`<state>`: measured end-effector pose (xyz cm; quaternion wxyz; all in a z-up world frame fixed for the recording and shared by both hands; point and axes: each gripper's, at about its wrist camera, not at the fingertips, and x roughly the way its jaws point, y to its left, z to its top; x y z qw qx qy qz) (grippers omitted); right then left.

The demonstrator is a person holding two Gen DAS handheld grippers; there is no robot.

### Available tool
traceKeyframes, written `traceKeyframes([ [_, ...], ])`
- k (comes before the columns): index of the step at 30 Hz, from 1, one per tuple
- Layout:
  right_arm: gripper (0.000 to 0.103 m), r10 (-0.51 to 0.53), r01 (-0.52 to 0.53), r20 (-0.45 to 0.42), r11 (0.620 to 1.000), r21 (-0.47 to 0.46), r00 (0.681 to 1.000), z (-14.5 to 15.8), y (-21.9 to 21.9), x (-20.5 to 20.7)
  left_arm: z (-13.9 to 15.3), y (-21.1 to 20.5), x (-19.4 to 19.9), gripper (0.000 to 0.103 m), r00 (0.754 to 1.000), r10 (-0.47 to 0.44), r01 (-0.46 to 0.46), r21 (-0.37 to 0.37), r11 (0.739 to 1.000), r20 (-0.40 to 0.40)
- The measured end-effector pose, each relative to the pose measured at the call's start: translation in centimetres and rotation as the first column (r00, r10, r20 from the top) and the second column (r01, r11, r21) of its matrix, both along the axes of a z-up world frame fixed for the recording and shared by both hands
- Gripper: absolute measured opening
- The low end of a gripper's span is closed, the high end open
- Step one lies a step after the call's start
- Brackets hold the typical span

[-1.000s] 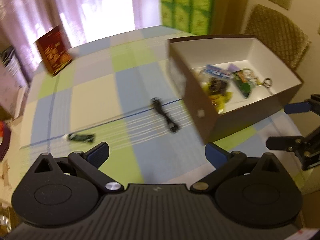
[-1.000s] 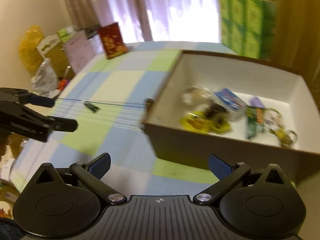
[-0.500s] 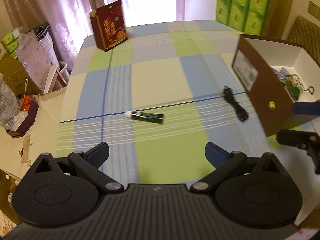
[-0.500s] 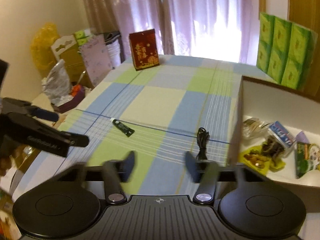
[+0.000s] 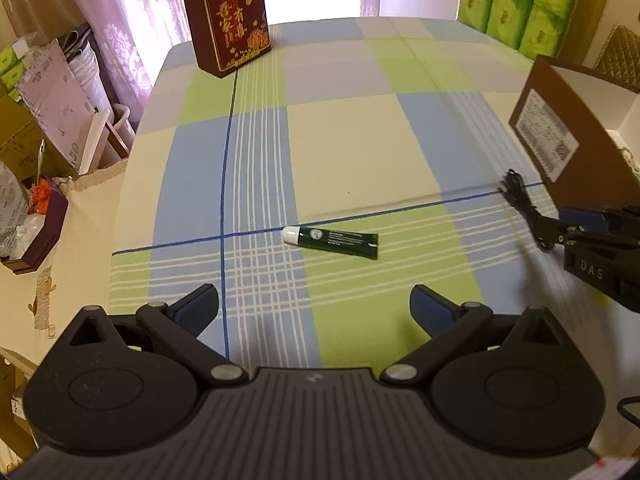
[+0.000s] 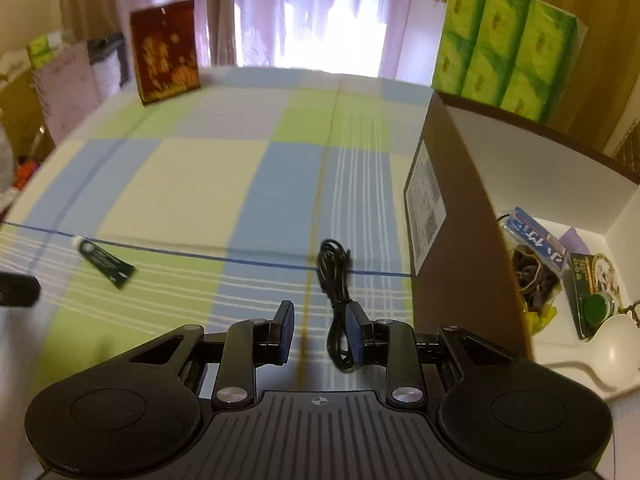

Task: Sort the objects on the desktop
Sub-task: 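Grasp the black USB cable with the right gripper while the left gripper grasps the green lip-balm tube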

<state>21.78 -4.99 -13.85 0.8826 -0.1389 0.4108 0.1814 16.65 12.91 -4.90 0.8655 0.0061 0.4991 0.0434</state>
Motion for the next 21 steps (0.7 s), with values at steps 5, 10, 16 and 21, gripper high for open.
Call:
traceKeyframes([
  [5, 0.026, -0.011, 0.010, -0.007, 0.998, -0.068, 1.000, -1.6, 1.2, 1.4, -1.1, 0.4, 1.8, 0.100, 1.000, -0.005, 0.004, -0.010, 1.000, -0.014],
  [10, 0.025, -0.051, 0.049, -0.052, 0.998, -0.038, 0.997, -2.6, 0.6, 2.5, -1.9, 0.7, 2.7, 0.100, 1.000, -0.010, 0.009, -0.021, 1.000, -0.019],
  [16, 0.016, -0.045, 0.044, -0.090, 0.999, -0.008, 0.995, -2.4, -0.3, 1.0, -3.0, 1.4, 2.7, 0.100, 1.000, -0.007, 0.007, -0.038, 0.999, -0.015],
  [21, 0.016, -0.067, 0.068, -0.097, 0.998, 0.008, 0.993, -2.1, -0.7, -0.3, -3.9, 1.7, 3.0, 0.100, 1.000, -0.017, 0.018, -0.071, 0.997, 0.013],
])
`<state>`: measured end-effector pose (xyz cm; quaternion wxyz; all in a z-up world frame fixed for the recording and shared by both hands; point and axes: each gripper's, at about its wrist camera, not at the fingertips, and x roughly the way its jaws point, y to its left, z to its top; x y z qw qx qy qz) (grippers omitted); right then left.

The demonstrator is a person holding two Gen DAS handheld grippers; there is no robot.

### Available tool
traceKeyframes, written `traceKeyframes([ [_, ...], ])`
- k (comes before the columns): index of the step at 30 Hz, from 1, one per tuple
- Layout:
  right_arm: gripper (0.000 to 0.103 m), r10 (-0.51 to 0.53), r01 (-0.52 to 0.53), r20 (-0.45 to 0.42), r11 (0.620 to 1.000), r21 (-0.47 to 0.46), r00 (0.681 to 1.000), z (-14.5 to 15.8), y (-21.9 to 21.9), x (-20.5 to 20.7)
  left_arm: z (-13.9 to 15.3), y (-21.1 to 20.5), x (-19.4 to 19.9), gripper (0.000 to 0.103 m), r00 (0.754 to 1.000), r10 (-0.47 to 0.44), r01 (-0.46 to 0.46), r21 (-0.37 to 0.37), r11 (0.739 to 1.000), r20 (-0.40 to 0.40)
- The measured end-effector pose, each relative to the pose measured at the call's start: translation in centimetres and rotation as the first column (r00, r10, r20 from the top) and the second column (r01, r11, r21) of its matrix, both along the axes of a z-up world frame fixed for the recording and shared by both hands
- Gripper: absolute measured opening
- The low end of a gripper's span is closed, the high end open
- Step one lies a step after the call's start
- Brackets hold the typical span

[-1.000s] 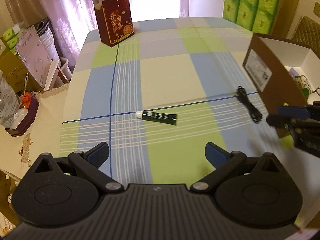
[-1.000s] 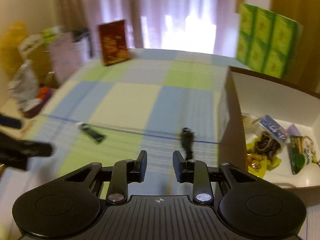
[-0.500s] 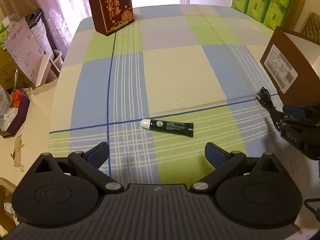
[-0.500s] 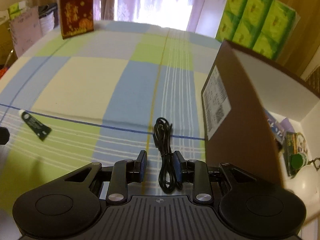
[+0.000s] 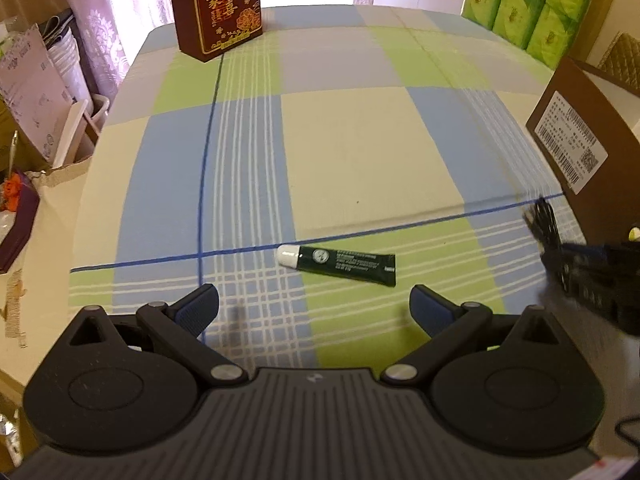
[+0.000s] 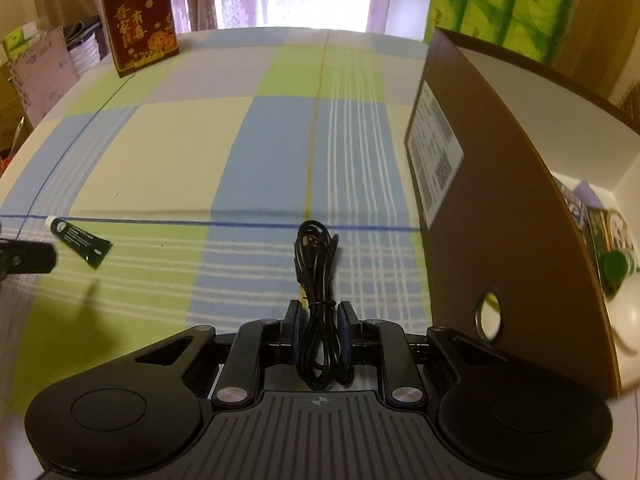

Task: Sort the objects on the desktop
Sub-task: 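Grasp the black USB cable with the right gripper while the left gripper grasps the green lip-balm tube, then lift and carry the cable and lip-balm tube with both grippers over the box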

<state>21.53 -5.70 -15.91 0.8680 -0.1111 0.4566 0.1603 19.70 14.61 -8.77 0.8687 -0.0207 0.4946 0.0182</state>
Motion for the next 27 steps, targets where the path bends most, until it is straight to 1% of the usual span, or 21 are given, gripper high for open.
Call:
traceKeyframes([
  [5, 0.016, -0.010, 0.010, -0.009, 1.000, 0.013, 1.000, 0.2, -0.3, -0.2, -1.2, -0.8, 1.0, 0.100, 0.998, -0.056, 0.055, 0.022, 0.998, 0.033],
  [10, 0.016, -0.022, 0.023, -0.011, 0.999, 0.031, 1.000, 0.1, -0.5, -0.4, -2.6, -1.5, 2.1, 0.100, 0.995, -0.093, 0.093, 0.037, 0.995, 0.023],
  [12, 0.016, -0.022, 0.022, -0.010, 0.999, 0.031, 1.000, 0.1, -0.5, -0.4, -3.1, -1.8, 2.4, 0.099, 0.994, -0.111, 0.109, 0.061, 0.992, 0.021],
  [14, 0.016, -0.020, 0.020, -0.009, 0.999, 0.031, 1.000, 0.1, -0.5, -0.4, -3.5, -2.1, 2.7, 0.094, 0.991, -0.130, 0.127, 0.080, 0.989, 0.028],
  [15, 0.016, -0.018, 0.018, -0.009, 0.999, 0.031, 1.000, 0.1, -0.5, -0.3, -3.7, -2.2, 2.8, 0.095, 0.990, -0.141, 0.138, 0.082, 0.987, 0.029],
  [18, 0.016, -0.015, 0.015, -0.009, 0.999, 0.033, 1.000, 0.1, -0.5, -0.3, -4.0, -1.9, 3.1, 0.094, 0.988, -0.150, 0.147, 0.060, 0.987, 0.045],
  [20, 0.016, -0.013, 0.014, -0.010, 0.999, 0.032, 1.000, 0.1, -0.5, -0.2, -4.1, -1.6, 3.2, 0.090, 0.986, -0.158, 0.156, 0.038, 0.987, 0.052],
  [21, 0.016, -0.013, 0.013, -0.010, 0.999, 0.033, 1.000, 0.1, -0.5, -0.2, -4.1, -1.6, 3.1, 0.089, 0.985, -0.162, 0.160, 0.034, 0.987, 0.055],
  [23, 0.016, -0.011, 0.011, -0.009, 0.999, 0.032, 1.000, 0.1, -0.5, -0.2, -4.1, -1.6, 3.0, 0.085, 0.983, -0.174, 0.172, 0.032, 0.985, 0.060],
  [25, 0.016, -0.006, 0.006, -0.007, 0.999, 0.032, 1.000, 0.1, -0.5, -0.2, -4.0, -1.6, 2.8, 0.082, 0.982, -0.179, 0.177, 0.029, 0.984, 0.063],
  [27, 0.016, 0.000, 0.000, -0.004, 1.000, 0.031, 1.000, 0.0, -0.5, -0.2, -4.0, -1.5, 2.7, 0.082, 0.981, -0.182, 0.180, 0.029, 0.983, 0.063],
])
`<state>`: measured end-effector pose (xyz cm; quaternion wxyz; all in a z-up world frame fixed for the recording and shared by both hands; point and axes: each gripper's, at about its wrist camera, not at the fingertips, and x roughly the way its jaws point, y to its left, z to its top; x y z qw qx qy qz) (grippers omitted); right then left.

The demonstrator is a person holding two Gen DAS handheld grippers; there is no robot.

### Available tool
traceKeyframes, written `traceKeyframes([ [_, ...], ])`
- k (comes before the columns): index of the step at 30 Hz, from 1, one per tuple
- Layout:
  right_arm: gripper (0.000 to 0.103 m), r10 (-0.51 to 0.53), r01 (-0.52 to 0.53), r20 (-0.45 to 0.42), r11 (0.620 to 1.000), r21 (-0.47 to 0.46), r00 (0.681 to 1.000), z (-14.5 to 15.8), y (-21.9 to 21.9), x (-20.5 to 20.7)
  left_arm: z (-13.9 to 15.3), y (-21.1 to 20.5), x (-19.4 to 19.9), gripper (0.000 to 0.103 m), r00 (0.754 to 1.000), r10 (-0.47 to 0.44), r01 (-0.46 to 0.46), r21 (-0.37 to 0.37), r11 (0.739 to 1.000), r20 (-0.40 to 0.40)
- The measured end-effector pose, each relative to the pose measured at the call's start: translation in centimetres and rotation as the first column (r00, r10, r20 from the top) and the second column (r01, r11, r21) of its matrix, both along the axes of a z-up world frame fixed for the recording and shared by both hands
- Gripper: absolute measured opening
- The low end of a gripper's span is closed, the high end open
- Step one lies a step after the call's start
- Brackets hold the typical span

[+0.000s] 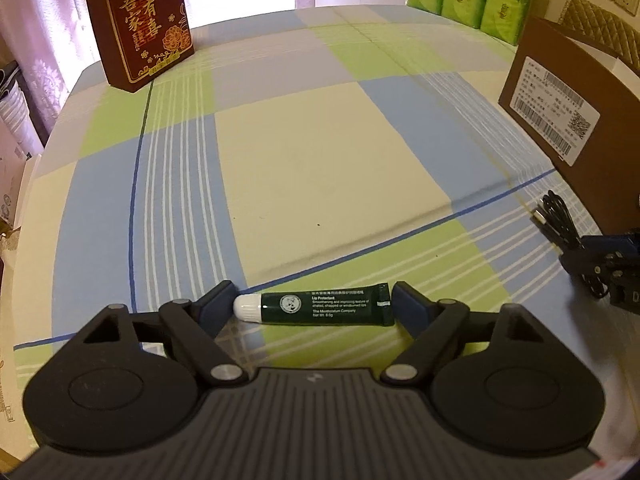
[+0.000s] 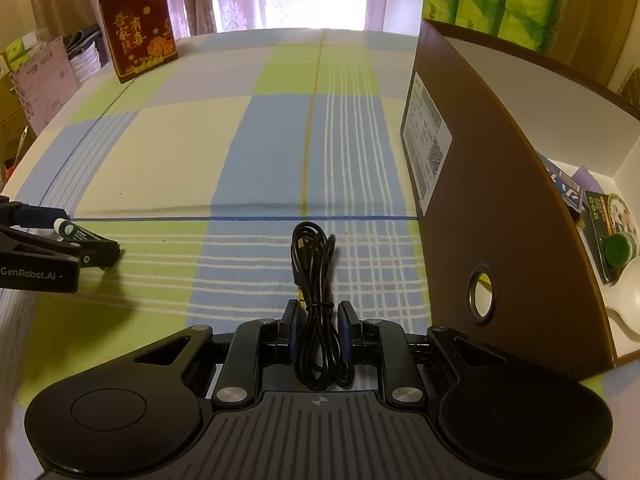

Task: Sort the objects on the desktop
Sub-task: 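Lift and carry the cable and lip-balm tube with both grippers over the box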

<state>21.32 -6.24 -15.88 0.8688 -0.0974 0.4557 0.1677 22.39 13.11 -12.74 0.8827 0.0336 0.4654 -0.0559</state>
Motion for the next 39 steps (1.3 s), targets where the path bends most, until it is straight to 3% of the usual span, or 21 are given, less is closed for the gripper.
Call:
traceKeyframes([
  [8, 0.016, 0.100, -0.100, -0.008, 0.995, 0.016, 0.995, 0.1, -0.2, -1.2, 0.2, -0.2, -1.6, 0.082, 1.000, -0.027, 0.027, -0.007, 1.000, 0.000],
  [13, 0.016, 0.210, -0.210, -0.019, 0.978, 0.021, 0.978, 0.1, -0.7, -3.4, 0.4, -1.2, -4.0, 0.082, 0.998, -0.067, 0.067, -0.009, 0.998, -0.005],
  [20, 0.016, 0.277, -0.276, -0.043, 0.961, 0.030, 0.960, 0.3, -3.4, -6.4, 0.9, -3.2, -7.3, 0.081, 0.995, -0.092, 0.091, -0.013, 0.996, -0.026],
  [25, 0.015, 0.287, -0.286, -0.052, 0.958, 0.013, 0.957, 0.5, -6.3, -7.9, 1.2, -5.6, -9.4, 0.081, 0.990, -0.138, 0.137, -0.030, 0.990, -0.033],
  [36, 0.017, 0.201, -0.203, -0.081, 0.979, -0.017, 0.976, 1.2, -13.4, -8.9, 1.4, -14.5, -11.9, 0.081, 0.957, -0.288, 0.286, -0.067, 0.956, -0.023],
  [38, 0.023, 0.205, -0.207, -0.083, 0.978, -0.008, 0.975, 1.3, -14.1, -9.1, 1.3, -15.7, -12.2, 0.081, 0.953, -0.301, 0.299, -0.053, 0.953, -0.025],
  [39, 0.034, 0.209, -0.211, -0.082, 0.978, -0.006, 0.974, 1.3, -14.3, -9.1, 1.3, -16.0, -12.3, 0.081, 0.953, -0.303, 0.301, -0.048, 0.952, -0.026],
])
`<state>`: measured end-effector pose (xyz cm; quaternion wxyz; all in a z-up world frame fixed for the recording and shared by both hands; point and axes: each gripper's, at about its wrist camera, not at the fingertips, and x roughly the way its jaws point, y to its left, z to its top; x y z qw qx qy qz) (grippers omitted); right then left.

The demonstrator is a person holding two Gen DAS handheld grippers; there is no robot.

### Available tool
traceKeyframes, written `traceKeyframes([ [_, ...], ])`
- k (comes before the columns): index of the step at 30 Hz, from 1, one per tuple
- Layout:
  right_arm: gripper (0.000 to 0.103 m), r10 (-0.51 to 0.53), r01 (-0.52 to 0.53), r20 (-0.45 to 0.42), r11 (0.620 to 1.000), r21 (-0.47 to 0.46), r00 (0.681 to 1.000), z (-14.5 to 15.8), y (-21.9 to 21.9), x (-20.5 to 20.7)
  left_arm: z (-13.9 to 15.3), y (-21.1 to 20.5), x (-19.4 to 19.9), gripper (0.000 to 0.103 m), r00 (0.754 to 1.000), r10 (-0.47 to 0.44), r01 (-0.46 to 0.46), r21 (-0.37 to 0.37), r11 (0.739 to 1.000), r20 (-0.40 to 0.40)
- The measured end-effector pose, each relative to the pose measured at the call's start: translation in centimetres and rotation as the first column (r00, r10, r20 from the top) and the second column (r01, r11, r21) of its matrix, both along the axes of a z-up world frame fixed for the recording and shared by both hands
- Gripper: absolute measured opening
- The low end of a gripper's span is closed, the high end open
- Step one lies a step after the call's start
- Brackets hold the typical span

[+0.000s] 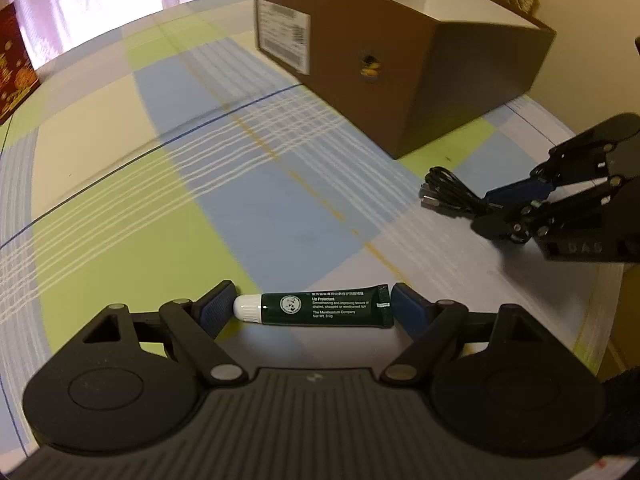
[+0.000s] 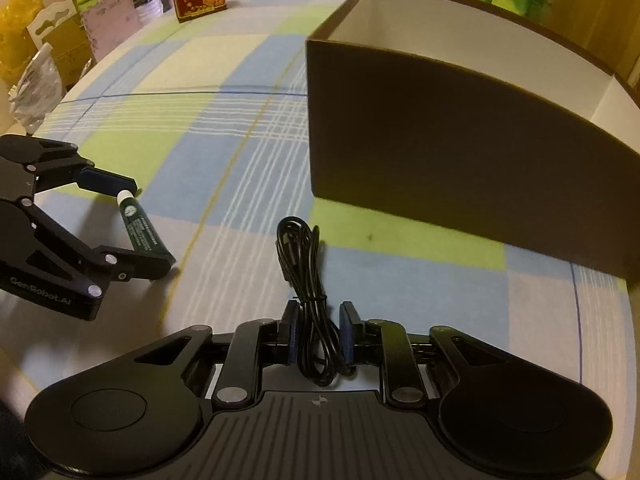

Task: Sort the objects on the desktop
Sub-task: 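Lift and carry the cable and lip-balm tube with both grippers over the box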

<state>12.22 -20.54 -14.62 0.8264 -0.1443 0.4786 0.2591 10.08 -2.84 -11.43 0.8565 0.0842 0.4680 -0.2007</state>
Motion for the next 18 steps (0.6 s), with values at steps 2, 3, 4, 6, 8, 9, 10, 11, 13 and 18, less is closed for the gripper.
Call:
traceKeyframes([
  [2, 0.050, 0.012, -0.012, 0.010, 1.000, 0.005, 1.000, 0.0, -0.1, 0.0, 0.0, -0.4, -0.2, 0.081, 1.000, 0.007, -0.007, 0.006, 1.000, -0.002],
  [3, 0.050, 0.026, -0.026, 0.020, 1.000, 0.007, 0.999, -0.1, 0.0, 0.0, -0.1, -0.4, -0.3, 0.081, 1.000, 0.016, -0.016, 0.007, 1.000, -0.004],
  [4, 0.050, 0.041, -0.041, 0.025, 0.999, 0.005, 0.999, -0.1, 0.2, 0.0, -0.1, -0.4, -0.4, 0.081, 1.000, 0.025, -0.025, 0.008, 1.000, -0.005],
  [6, 0.050, 0.066, -0.066, 0.031, 0.998, 0.013, 0.997, -0.3, 0.4, 0.3, -0.1, -0.4, -0.6, 0.081, 0.999, 0.047, -0.046, 0.013, 0.999, -0.005],
  [8, 0.049, 0.084, -0.085, 0.036, 0.996, 0.022, 0.996, -0.4, 0.3, 0.7, -0.1, -0.4, -0.8, 0.081, 0.998, 0.063, -0.063, 0.018, 0.998, -0.001],
  [9, 0.049, 0.096, -0.097, 0.039, 0.995, 0.023, 0.995, -0.5, 0.5, 0.8, -0.2, -0.5, -0.9, 0.081, 0.998, 0.070, -0.070, 0.021, 0.997, 0.002],
  [10, 0.049, 0.107, -0.108, 0.040, 0.994, 0.023, 0.993, -0.5, 0.6, 1.0, -0.2, -0.6, -1.0, 0.081, 0.997, 0.075, -0.075, 0.024, 0.997, 0.005],
  [11, 0.049, 0.115, -0.116, 0.040, 0.993, 0.024, 0.993, -0.5, 0.6, 1.2, -0.2, -0.7, -1.0, 0.081, 0.997, 0.081, -0.081, 0.029, 0.996, 0.008],
  [13, 0.046, 0.136, -0.137, 0.042, 0.990, 0.024, 0.990, -0.5, 0.8, 1.3, -0.3, -0.8, -1.1, 0.082, 0.996, 0.090, -0.090, 0.037, 0.995, 0.013],
  [18, 0.019, 0.210, -0.211, 0.053, 0.977, 0.020, 0.976, -0.5, 1.3, 0.7, -0.4, -1.0, -1.0, 0.082, 0.996, 0.082, -0.083, 0.044, 0.996, 0.025],
])
